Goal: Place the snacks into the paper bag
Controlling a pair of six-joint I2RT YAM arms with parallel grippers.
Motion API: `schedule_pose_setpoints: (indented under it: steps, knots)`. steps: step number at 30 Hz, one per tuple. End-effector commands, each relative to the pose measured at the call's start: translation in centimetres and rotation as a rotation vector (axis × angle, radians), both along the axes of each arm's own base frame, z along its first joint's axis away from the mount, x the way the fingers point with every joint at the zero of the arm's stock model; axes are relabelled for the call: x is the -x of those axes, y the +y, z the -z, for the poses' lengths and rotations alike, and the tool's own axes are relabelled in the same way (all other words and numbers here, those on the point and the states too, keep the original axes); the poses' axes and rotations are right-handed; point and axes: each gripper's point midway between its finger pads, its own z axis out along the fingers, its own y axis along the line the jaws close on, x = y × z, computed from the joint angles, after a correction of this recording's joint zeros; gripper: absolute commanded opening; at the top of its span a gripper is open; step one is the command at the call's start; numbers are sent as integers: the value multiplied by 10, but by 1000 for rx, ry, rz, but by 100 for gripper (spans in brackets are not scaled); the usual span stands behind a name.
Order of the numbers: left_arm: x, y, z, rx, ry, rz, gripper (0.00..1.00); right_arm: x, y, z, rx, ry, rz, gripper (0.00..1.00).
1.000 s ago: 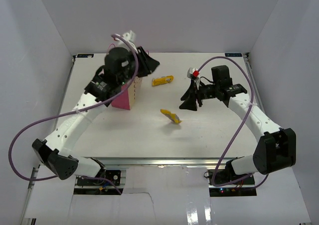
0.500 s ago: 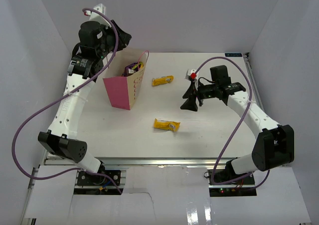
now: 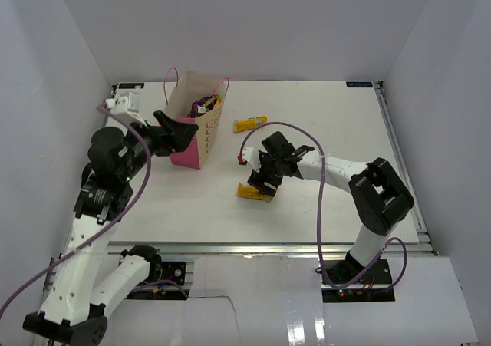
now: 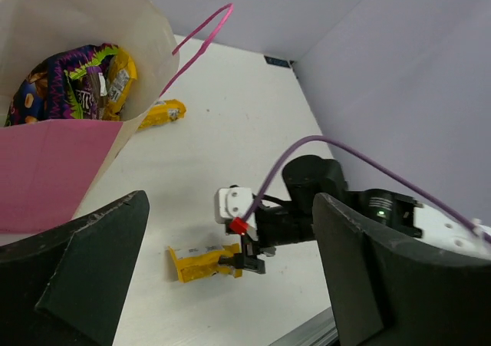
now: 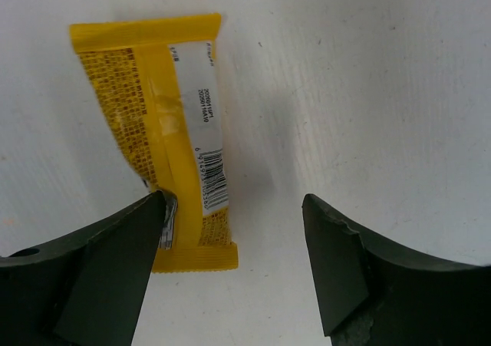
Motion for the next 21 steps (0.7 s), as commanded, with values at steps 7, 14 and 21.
schedule_pose_setpoints:
  steps: [7, 14, 21]
  knots:
    - [27, 20, 45, 78, 85, -108, 98, -4, 5, 26, 88, 27, -1, 42]
    - [31, 28, 44, 44, 82, -137, 98, 17, 28, -24, -79, 55, -124, 8]
    - [48, 61, 30, 66, 5, -293, 98, 10, 74, -179, -416, -135, -245, 8]
